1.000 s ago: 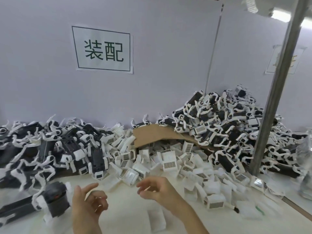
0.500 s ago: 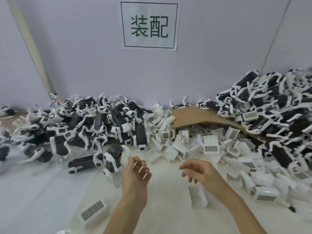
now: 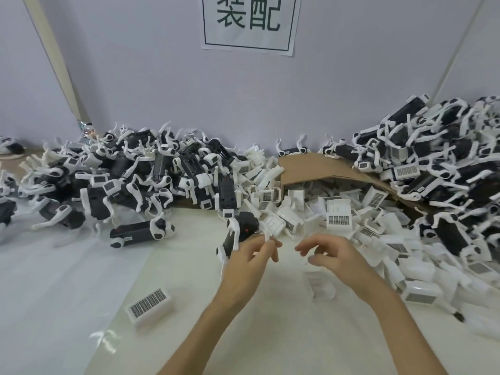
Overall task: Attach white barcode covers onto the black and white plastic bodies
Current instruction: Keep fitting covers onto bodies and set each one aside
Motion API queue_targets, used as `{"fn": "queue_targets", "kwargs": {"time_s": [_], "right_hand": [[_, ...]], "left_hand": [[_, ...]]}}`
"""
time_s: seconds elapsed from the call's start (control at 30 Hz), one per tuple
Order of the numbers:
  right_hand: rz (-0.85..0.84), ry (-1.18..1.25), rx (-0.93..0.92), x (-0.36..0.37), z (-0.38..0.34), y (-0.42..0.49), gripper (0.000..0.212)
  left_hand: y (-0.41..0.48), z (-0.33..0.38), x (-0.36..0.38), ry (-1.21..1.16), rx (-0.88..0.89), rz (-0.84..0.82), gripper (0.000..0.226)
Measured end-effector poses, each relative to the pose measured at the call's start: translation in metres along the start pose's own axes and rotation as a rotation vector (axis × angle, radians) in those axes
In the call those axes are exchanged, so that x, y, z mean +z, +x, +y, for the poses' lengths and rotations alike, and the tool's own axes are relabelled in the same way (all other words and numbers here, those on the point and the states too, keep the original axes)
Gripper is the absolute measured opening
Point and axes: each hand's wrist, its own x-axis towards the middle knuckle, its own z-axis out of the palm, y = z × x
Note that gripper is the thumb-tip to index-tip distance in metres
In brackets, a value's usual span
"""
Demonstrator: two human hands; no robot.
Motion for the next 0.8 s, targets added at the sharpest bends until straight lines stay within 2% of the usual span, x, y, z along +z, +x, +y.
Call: {"fn": "queue_targets", "kwargs": {"time_s": [0.1,0.17,0.23,0.33,0.5,0.6,0.8], "right_hand": [[0.045,-0.121,0.007,0.001,0.005,0.003,0.02],[-0.066,-0.322,0.093,0.001,0.01,0.001,0.025],[-0.149,-0.405,0.155,0.002,0.012,-0.001,0.029],[-0.082,-0.197,0.145,-0.002,0.007,0.0,0.033],[0.067,0.322,-0.018,-0.009,0.0,-0.001,0.033],[0.114,0.561,-0.022,-0.012,0.0,-0.001,0.032],[0.229,0.915,-0.009,-0.007,-0.002,0.004,0.023]], "left_hand": [[-0.001,-0.003,0.002,0.058,0.01,-0.03,0.032],[0.0,-0.008,0.002,0.184,0.124,0.004,0.03],[0.0,-0.012,0.002,0.397,0.275,0.044,0.031],[0.001,-0.018,0.002,0.662,0.379,0.078,0.027],[0.001,-0.024,0.003,0.814,0.569,0.105,0.012],[0.0,-0.024,0.003,0.857,0.626,0.088,0.002],[-0.002,-0.024,0.007,0.927,0.672,0.035,0.015]]}}
